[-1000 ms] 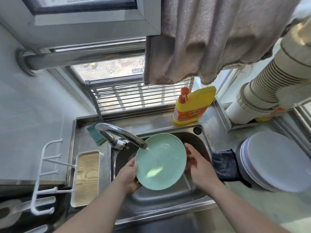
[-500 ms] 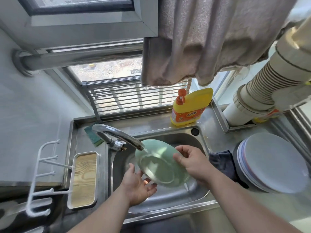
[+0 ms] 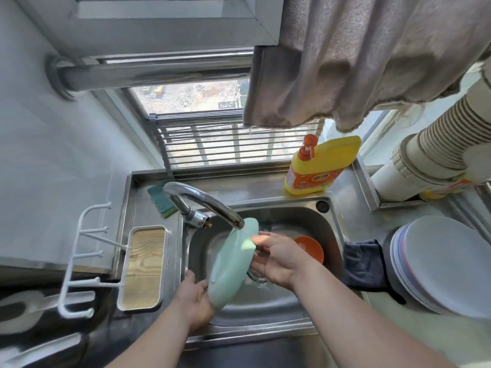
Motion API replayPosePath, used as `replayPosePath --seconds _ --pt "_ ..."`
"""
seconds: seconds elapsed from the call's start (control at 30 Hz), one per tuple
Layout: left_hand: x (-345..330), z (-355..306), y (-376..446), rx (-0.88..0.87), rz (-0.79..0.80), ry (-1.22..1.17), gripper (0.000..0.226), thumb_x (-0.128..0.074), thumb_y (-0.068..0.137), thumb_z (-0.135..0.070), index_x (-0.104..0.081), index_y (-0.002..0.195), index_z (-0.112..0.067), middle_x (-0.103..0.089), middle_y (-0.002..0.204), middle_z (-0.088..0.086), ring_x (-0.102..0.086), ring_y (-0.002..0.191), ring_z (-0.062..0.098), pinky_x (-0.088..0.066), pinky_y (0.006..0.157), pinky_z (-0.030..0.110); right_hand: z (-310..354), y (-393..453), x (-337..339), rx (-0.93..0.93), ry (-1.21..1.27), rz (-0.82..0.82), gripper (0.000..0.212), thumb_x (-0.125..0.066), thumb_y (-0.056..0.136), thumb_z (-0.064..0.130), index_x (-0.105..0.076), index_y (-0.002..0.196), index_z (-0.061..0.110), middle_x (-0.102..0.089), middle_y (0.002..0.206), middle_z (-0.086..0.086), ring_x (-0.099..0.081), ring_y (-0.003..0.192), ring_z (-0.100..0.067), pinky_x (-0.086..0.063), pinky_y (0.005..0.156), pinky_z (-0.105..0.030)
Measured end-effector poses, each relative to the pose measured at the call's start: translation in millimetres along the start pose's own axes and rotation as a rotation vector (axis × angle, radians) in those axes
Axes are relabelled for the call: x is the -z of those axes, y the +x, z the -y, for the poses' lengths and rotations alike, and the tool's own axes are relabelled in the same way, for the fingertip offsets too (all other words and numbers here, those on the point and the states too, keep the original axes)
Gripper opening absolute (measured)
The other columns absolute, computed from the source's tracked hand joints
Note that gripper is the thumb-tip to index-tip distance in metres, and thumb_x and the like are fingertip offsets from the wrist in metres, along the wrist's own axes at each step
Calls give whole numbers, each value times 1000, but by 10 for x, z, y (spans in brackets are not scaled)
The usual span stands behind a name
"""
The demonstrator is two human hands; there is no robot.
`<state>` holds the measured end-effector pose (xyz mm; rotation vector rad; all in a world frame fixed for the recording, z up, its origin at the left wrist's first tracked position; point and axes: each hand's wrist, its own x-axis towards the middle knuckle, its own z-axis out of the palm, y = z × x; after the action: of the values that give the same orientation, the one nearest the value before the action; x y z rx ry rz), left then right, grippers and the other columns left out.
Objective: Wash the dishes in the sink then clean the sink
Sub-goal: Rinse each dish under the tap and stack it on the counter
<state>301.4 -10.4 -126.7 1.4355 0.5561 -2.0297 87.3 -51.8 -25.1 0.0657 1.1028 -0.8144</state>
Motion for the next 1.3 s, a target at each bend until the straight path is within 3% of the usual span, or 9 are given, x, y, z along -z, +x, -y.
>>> replayPosePath --seconds 0.1,0.27,0.47,0.57,0.67,0.77,0.9,1.1,1.3 --pt "-4 -73 2 -18 55 -119 97 -29 101 -73 -51 138 14 -70 87 33 -74 65 40 -63 50 46 0 95 -44 -4 126 -56 25 -52 102 -8 -59 126 -11 -71 113 -31 -75 91 -38 -65 67 -48" --pt "-84 -149 -33 -196 83 -277 62 -46 109 -45 -52 141 9 -71 114 28 -69 103 35 -66 71 44 48 176 -93 36 302 -133 21 -51 105 -3 -56 123 -14 -69 104 -30 -69 92 -39 -60 84 -53" --pt "-372 -193 -134 -243 120 -241 47 -52 108 -24 -49 141 9 -64 134 29 -65 119 37 -55 93 41 107 196 112 90 367 -194 10 -51 105 -2 -59 109 -6 -68 100 -21 -68 95 -32 -55 99 -44" --pt "-494 -163 -129 -204 95 -193 42 -55 107 -18 -51 140 8 -67 129 26 -69 107 33 -66 77 37 103 122 322 73 342 -230 7 -55 104 0 -61 105 -3 -69 95 -17 -69 90 -28 -66 69 -38" --pt "-588 -87 -105 -153 69 -111 37 -55 107 -14 -53 137 8 -69 111 21 -68 95 28 -65 62 34 72 -10 628 49 344 -251 13 -57 103 3 -62 113 -2 -71 105 -19 -69 101 -31 -60 82 -40" --pt "-651 -36 -110 -128 80 -31 34 -54 108 -15 -55 133 8 -69 116 21 -69 101 31 -66 71 40 50 -110 976 27 350 -271 22 -57 103 6 -61 123 -3 -73 113 -22 -68 111 -35 -57 88 -42" --pt "-663 -64 -115 -136 97 26 34 -51 109 -15 -55 134 7 -67 129 25 -66 117 37 -58 93 48 12 -169 1303 6 293 -300 25 -51 106 9 -61 125 -4 -78 98 -19 -68 97 -29 -54 79 -36" --pt "-591 -18 -222 -95 148 170 36 -63 94 0 -62 129 11 -74 110 25 -78 87 32 -67 71 39 -111 -130 1468 3 258 -263 32 -46 108 9 -64 131 -3 -71 126 -20 -65 117 -34 -50 107 -43" --pt "-663 156 -324 -67 235 227 34 -43 106 8 -62 134 4 -73 116 27 -78 93 33 -66 78 38 -272 -20 1524 -44 247 -335 36 -42 104 1 -59 135 -8 -66 131 -29 -66 116 -43 -62 70 -58"
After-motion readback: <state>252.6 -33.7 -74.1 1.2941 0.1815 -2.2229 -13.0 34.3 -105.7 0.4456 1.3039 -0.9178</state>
